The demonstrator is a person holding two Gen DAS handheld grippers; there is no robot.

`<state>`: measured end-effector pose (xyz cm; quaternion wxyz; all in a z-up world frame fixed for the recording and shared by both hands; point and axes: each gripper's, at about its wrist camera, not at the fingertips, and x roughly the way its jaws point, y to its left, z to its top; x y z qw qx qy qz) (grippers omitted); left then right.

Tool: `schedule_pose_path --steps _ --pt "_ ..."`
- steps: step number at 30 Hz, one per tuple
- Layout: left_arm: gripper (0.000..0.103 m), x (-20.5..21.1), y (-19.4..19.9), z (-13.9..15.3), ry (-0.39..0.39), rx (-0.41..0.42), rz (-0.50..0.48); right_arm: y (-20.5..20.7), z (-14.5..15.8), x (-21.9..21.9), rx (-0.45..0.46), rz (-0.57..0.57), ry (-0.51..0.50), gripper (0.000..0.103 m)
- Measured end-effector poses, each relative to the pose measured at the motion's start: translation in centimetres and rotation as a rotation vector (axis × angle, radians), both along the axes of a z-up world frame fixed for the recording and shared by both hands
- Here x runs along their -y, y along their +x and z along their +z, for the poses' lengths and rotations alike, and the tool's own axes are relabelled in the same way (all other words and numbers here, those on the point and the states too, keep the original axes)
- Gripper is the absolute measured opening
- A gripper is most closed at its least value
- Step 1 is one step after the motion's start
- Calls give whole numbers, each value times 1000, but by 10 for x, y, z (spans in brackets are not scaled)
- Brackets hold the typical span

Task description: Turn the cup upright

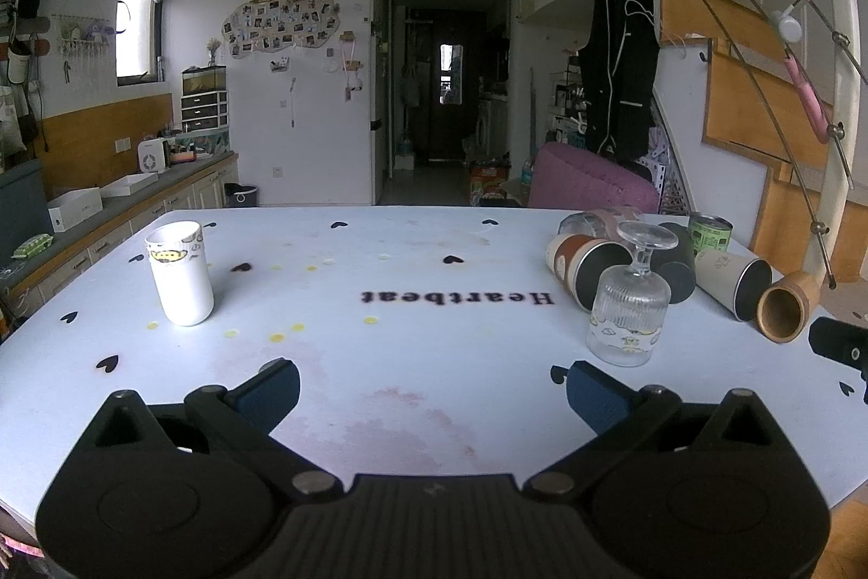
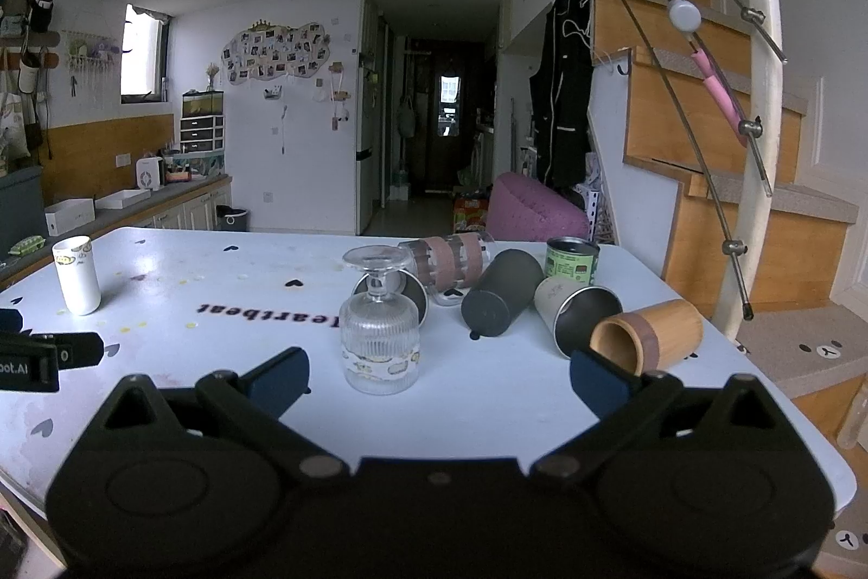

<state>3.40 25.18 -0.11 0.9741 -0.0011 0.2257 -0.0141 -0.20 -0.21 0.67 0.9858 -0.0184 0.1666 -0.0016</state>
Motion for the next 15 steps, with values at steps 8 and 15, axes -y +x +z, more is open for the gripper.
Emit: schedule_pose_path --steps 8,15 --pt "103 0 0 -2 1 -2 -2 7 0 7 -12 -23 20 103" --pt "103 0 -1 -9 -2 -6 -17 50 -4 45 -30 -163 76 103"
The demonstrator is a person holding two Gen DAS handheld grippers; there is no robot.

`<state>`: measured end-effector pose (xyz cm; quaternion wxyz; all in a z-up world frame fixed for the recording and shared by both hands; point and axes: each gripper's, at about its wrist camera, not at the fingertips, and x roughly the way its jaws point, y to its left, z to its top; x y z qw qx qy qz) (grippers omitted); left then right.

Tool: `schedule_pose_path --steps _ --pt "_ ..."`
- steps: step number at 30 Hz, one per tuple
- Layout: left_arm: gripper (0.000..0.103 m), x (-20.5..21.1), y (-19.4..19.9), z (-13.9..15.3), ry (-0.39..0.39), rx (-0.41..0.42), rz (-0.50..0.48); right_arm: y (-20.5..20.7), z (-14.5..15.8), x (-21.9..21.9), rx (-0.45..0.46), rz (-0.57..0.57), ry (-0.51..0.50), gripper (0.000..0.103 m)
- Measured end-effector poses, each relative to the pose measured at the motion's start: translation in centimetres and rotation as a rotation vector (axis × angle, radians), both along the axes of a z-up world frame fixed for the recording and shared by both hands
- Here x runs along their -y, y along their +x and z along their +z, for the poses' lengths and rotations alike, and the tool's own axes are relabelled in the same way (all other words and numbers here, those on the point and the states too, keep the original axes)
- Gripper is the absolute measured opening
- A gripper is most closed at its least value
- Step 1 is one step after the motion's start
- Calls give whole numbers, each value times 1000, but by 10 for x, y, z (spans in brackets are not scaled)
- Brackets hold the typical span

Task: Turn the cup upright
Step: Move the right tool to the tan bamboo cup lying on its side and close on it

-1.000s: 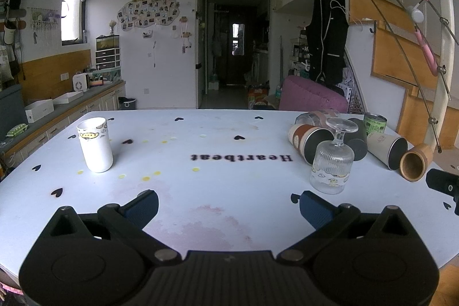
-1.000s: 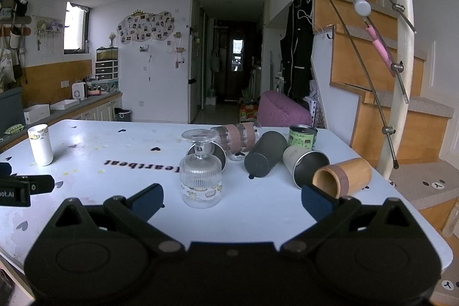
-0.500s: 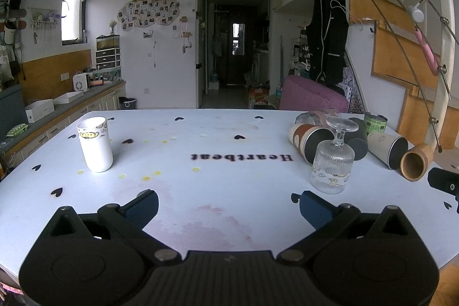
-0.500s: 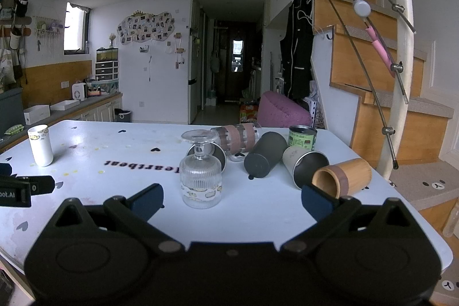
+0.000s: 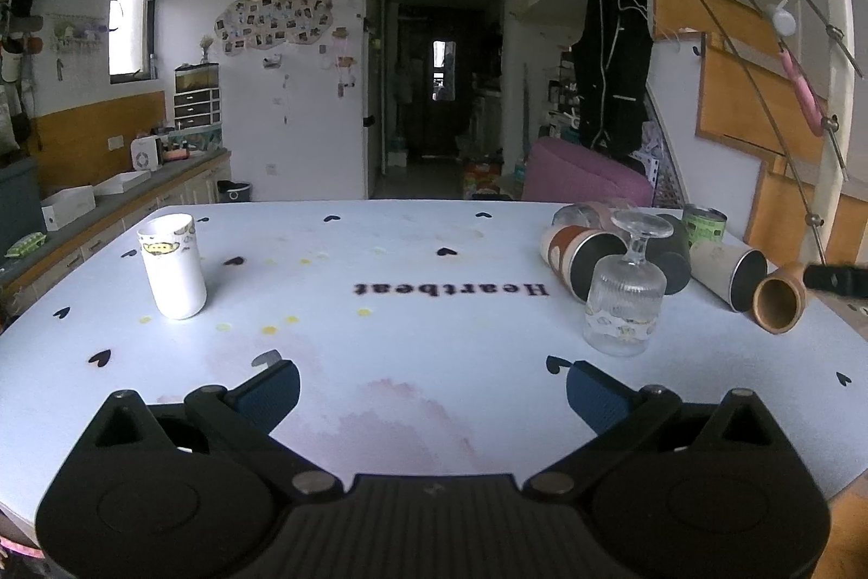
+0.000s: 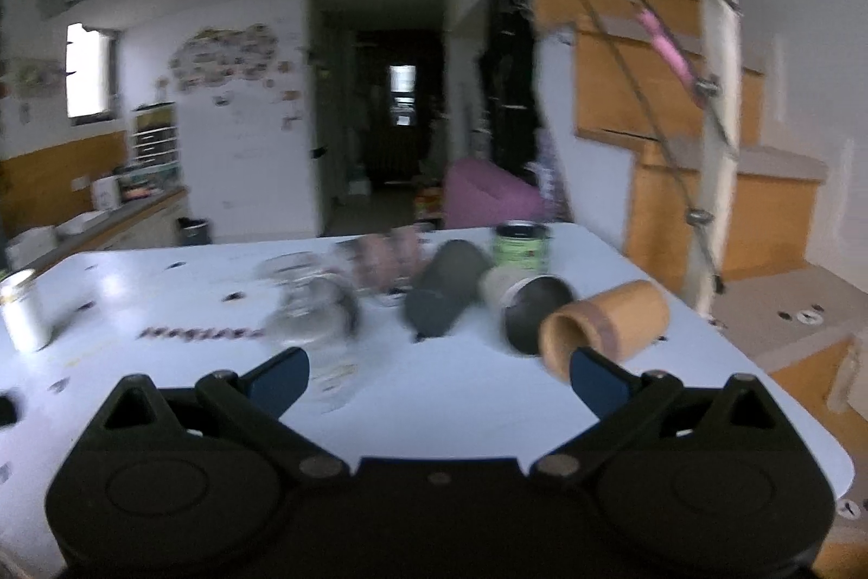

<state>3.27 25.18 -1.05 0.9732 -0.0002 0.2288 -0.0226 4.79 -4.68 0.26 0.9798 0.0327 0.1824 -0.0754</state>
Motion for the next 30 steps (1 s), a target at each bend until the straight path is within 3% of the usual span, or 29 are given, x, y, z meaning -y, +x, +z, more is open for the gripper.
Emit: schedule_pose_path --steps 5,11,14,21,27,30 --pt "103 -4 0 -3 3 -6 3 42 -5 45 -29 -127 78 103" --pt "103 -8 2 -8 -4 -16 8 97 -13 100 -96 -271 294 103" --pt "103 -11 3 -12 -4 -27 15 125 -20 121 -135 -371 351 103" --pt "103 -21 3 -14 -1 -33 41 168 -44 159 -233 -519 579 92" --pt "103 -22 3 -15 -2 -40 44 181 -63 180 -304 -542 722 86" --pt "103 -21 3 -15 -3 -40 41 177 -70 187 -286 -506 801 80"
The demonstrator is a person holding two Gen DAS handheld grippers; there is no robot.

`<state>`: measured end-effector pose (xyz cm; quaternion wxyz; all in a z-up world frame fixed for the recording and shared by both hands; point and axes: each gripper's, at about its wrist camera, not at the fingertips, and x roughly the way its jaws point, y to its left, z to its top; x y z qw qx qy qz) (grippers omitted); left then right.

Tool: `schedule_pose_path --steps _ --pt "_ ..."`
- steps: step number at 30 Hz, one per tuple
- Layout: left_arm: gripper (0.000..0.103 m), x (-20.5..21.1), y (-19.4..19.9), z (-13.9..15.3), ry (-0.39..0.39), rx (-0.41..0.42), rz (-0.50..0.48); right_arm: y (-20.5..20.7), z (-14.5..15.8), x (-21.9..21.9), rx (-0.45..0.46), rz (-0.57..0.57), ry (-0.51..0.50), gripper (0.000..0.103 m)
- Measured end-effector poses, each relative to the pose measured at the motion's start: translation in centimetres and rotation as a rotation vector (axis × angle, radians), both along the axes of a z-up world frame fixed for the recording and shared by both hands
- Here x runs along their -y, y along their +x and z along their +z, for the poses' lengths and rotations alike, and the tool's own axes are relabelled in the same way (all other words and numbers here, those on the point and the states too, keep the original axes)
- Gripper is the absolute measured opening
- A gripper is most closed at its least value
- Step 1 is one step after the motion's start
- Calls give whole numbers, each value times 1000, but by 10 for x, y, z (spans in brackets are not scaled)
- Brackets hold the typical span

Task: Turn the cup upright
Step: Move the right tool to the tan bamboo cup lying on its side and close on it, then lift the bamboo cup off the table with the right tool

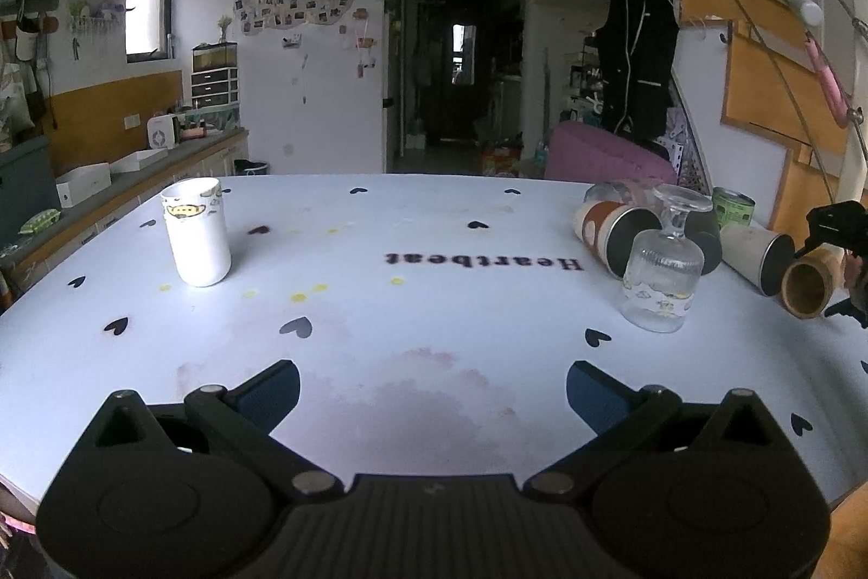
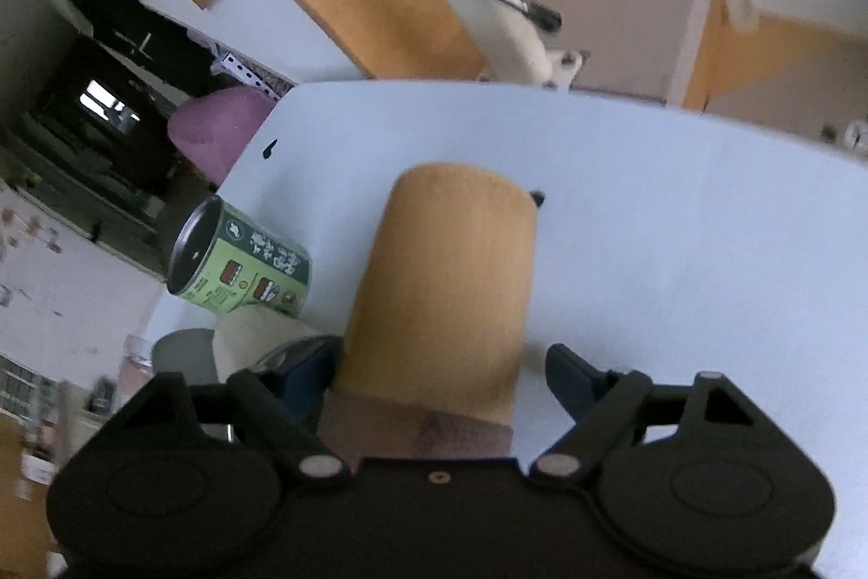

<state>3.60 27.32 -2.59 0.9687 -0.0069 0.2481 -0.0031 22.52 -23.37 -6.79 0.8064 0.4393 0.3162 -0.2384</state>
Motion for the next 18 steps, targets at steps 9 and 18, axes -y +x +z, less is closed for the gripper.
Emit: schedule_pose_path --steps 9,18 --pt "103 4 0 -2 -9 -8 -19 -52 3 -31 25 126 -28 75" --pt "103 6 0 -4 -18 -18 -27 -118 -1 -93 57 312 5 75"
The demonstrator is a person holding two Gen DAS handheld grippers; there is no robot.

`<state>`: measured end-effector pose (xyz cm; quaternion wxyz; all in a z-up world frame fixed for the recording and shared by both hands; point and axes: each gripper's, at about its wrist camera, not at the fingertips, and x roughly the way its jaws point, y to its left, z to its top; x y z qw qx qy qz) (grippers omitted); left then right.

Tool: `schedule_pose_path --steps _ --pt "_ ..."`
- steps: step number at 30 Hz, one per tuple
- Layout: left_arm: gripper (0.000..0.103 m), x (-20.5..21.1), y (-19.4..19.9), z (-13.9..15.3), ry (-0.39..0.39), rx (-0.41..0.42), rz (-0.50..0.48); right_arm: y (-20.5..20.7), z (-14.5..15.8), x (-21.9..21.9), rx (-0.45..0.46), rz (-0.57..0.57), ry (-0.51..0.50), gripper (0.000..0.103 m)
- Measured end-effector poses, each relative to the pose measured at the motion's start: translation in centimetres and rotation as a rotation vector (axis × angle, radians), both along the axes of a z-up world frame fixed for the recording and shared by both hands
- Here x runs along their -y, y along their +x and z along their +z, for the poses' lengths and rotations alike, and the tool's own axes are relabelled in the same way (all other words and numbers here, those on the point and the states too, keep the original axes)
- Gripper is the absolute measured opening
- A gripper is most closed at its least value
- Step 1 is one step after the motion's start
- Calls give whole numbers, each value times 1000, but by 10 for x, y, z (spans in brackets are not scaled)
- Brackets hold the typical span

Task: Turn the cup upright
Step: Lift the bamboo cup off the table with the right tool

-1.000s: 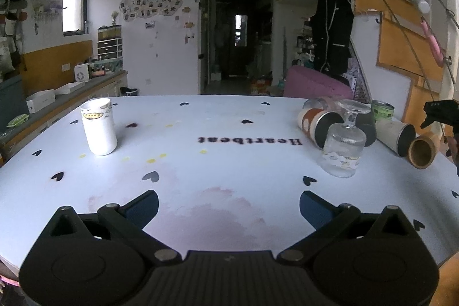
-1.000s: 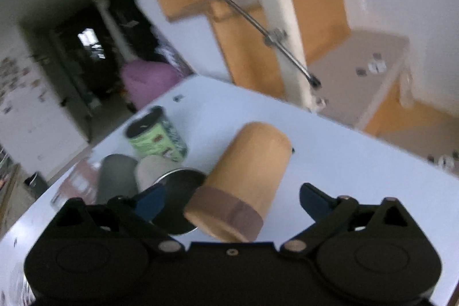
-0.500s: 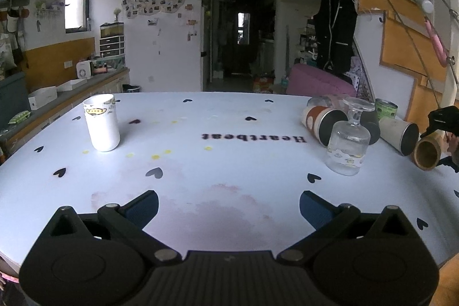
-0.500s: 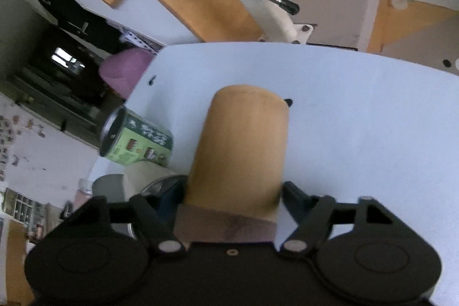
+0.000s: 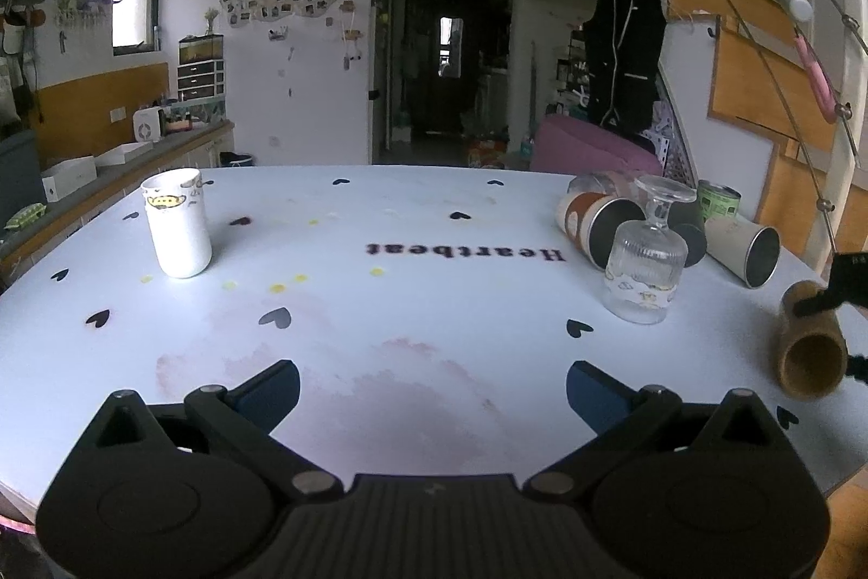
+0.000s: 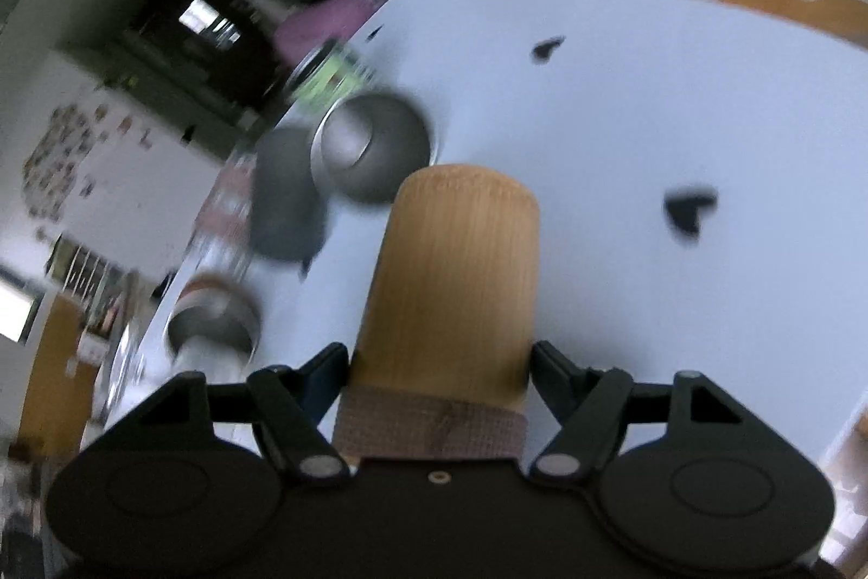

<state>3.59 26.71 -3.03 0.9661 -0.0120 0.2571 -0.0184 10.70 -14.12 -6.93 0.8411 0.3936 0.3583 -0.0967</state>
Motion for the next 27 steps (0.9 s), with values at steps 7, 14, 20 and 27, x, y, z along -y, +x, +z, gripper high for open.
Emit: schedule_pose_path --steps 7,14,20,27 --pt "103 -2 2 0 -4 -7 6 -15 2 -71 25 254 -71 75" --pt "103 -8 10 4 -22 -9 -3 -12 10 -141 73 571 -179 75" --pt "103 -1 41 12 -30 -26 -90 -20 16 -179 129 794 -272 74" --pt "103 37 85 5 24 -119 -241 -36 18 -213 225 1021 -405 74"
